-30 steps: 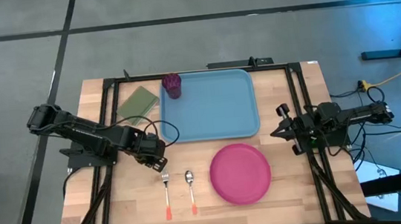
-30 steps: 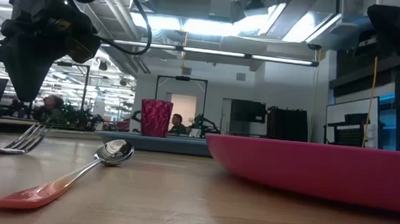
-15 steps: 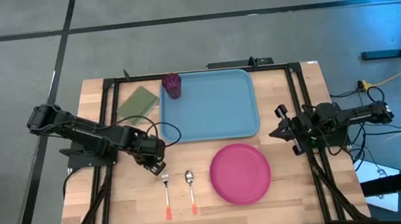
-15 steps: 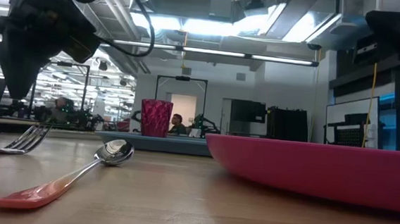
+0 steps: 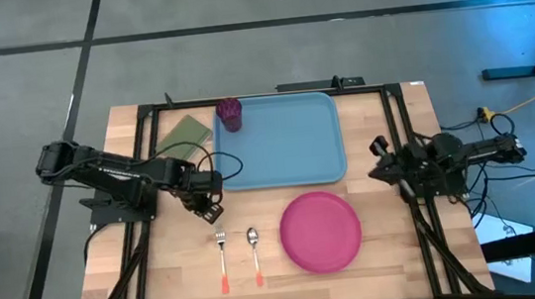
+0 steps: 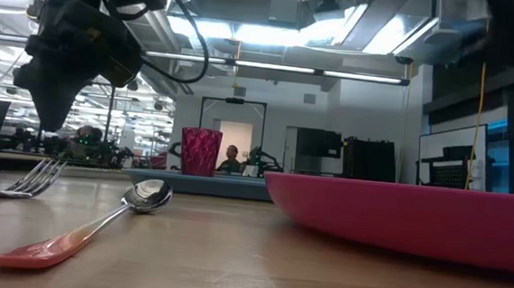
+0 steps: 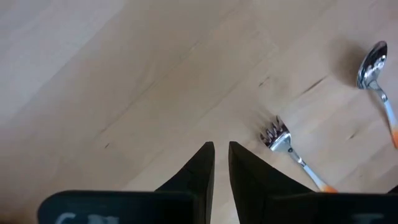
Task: Pick and place plate/cup/fork/spoon on tray
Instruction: Put the pink plate on the blue tray
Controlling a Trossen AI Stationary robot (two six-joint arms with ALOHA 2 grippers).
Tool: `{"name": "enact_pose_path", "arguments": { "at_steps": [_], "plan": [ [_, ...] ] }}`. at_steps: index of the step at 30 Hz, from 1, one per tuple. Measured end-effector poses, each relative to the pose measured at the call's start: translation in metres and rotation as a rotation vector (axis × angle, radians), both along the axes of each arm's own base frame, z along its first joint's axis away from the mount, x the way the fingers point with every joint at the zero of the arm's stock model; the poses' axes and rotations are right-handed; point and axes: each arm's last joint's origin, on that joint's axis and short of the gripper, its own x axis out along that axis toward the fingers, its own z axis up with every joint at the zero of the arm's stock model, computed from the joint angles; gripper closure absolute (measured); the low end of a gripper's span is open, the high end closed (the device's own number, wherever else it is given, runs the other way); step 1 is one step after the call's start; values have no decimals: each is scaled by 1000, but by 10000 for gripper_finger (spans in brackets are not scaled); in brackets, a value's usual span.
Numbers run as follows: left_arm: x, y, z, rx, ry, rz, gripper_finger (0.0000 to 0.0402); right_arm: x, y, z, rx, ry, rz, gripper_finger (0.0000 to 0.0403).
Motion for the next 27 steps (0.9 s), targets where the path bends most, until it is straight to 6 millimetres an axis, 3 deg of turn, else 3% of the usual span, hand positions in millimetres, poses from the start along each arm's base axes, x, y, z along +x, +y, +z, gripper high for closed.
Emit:
{"name": "enact_pose_path", "arguments": {
  "at_steps": [4, 7, 12, 18, 23, 27],
  "plan": [
    [0, -2, 0, 5, -5, -33, 360, 3, 5, 31, -122, -37, 23, 389],
    [0, -4, 0, 25, -7, -39, 360, 16, 9, 52, -176, 68, 26, 389],
    [-1, -5, 0, 67, -11, -39, 360, 47, 12, 61, -39, 641, -86, 389],
    [0, -3, 0, 111, -15, -24, 360, 66, 23, 82, 68, 1233, -85, 389],
    [0, -1, 0, 126, -16, -13, 360, 81, 31, 103, -4, 1444, -104, 389],
    [0, 0, -1, 164, -20, -2, 360, 97, 35, 105, -47, 1429, -193, 389]
  ]
}}
